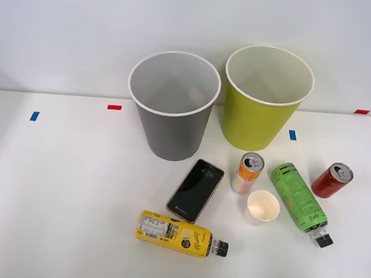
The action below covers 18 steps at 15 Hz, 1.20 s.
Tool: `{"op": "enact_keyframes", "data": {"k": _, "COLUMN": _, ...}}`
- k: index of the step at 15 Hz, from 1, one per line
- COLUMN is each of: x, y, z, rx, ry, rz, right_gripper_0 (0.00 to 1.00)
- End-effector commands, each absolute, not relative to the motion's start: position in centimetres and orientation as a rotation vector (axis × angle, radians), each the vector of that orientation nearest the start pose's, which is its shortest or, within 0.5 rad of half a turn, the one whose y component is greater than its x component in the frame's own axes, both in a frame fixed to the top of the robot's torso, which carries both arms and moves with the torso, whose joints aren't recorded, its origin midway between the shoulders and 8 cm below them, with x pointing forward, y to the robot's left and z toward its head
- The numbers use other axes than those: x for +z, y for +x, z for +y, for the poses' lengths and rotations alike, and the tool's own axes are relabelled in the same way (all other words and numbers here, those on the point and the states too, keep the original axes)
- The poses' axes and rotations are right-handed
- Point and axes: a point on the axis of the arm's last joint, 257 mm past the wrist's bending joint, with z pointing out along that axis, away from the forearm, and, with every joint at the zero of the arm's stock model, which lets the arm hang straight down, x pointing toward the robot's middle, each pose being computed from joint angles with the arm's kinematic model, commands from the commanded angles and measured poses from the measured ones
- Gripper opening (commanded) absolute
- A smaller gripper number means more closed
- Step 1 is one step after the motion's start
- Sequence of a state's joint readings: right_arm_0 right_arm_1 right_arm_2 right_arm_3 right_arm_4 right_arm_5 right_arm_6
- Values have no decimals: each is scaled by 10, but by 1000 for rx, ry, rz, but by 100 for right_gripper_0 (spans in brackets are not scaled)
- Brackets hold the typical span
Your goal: Put cans in the gray bin, plastic bottles in the light green bin
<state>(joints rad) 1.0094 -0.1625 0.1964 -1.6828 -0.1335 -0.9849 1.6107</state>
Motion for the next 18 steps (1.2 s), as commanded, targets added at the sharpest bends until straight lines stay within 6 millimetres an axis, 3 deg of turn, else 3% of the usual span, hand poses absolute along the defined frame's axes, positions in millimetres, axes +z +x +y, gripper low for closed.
{"op": "enact_keyframes", "data": {"k": 1, "x": -282, "y": 181, "z": -288, "rx": -155, "ry": 84, "rz": 1449, "right_gripper_0": 100}}
{"op": "enact_keyframes", "data": {"k": 18, "x": -282, "y": 181, "z": -288, "rx": -155, "ry": 84, "rz": 1449, "right_gripper_0": 100}}
